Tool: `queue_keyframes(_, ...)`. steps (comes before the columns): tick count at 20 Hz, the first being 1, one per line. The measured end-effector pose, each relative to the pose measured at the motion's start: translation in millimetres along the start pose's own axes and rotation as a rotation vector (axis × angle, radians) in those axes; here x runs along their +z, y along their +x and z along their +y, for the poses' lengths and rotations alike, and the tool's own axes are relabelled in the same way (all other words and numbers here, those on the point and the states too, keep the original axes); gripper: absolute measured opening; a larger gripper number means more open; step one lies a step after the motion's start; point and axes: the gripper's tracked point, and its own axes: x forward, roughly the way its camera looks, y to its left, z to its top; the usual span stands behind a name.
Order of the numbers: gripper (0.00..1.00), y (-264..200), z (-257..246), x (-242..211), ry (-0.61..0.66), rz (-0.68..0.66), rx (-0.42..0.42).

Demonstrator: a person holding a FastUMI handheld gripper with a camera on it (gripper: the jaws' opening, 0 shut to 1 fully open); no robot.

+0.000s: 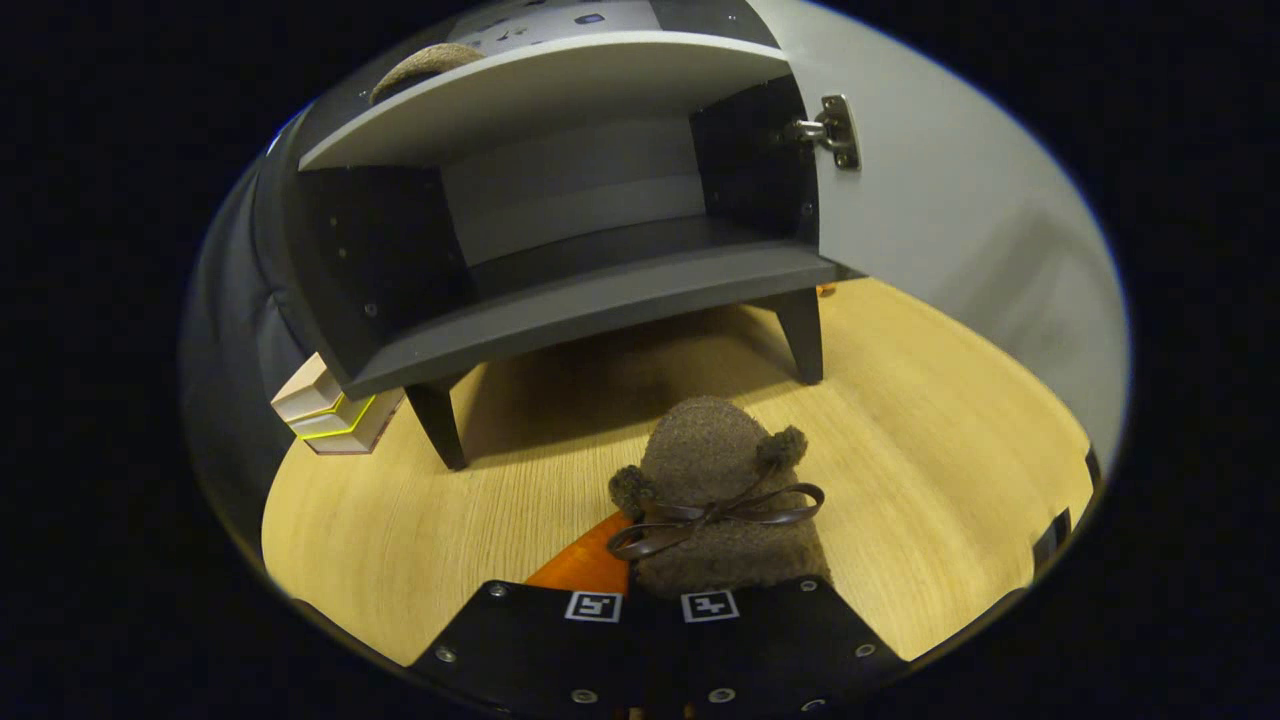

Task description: Open the shoe cabinet door, grab the shoes and put them into the shoe cabinet, then close the shoe cabinet door.

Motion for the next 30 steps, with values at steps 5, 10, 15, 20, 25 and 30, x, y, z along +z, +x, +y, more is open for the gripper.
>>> queue_keyframes(5, 0.08, -55, 9, 66, -0.054, -0.047, 0.010)
queue_keyframes(10, 0.08, -115, 29, 154, -0.067, -0.137, -0.010)
queue_keyframes(15, 0.08, -149, 52, 237, -0.105, -0.268, -0.032)
queue_keyframes(20, 0.07, -143, 70, 282, -0.107, -0.293, -0.024)
queue_keyframes(25, 0.08, -96, 71, 332, -0.129, -0.292, -0.014)
queue_keyframes(30, 0.07, -36, 77, 385, -0.143, -0.286, 0.019)
